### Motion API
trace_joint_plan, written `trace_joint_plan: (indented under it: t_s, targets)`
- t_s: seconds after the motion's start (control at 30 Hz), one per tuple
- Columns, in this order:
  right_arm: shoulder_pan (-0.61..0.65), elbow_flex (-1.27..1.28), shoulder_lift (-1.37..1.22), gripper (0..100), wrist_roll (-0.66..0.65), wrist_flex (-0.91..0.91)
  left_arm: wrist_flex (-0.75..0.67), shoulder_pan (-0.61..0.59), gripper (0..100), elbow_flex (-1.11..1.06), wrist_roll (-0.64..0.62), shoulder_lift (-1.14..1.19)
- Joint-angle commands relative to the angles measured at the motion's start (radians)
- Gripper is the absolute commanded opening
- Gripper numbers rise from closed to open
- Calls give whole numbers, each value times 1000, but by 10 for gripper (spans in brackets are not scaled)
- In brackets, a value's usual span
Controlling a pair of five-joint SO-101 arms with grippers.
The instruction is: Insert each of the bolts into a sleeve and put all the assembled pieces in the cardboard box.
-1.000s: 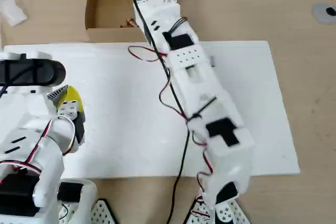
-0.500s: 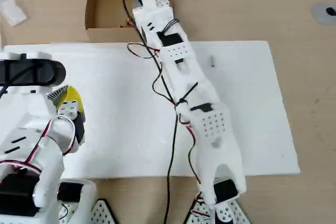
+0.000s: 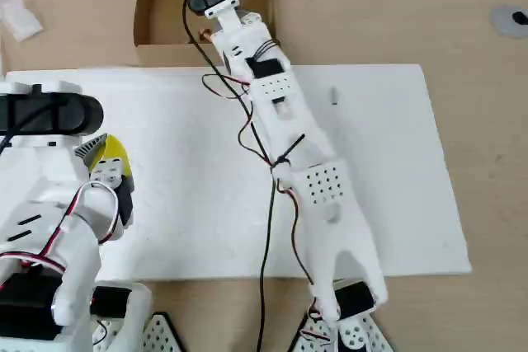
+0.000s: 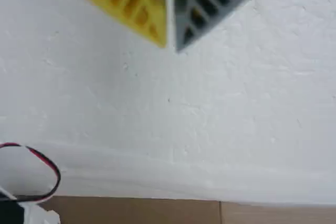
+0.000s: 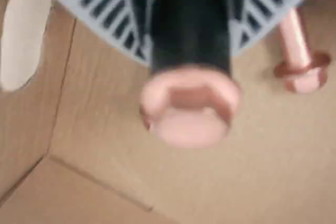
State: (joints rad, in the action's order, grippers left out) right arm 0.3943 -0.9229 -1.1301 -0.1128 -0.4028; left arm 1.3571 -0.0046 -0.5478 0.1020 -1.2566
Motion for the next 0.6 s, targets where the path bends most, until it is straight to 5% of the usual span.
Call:
trace_joint_plan:
  t_s: [0.0,0.37,0.57]
  targets:
    - [-12,-87,12,193,-9,-98,5,-8,3,2,3,1]
    - [-10,-340,16,260,-3,-408,5,-11,3,2,3,1]
    - [4,-711,16,250,-3,-789,9,-5,3,2,6,2]
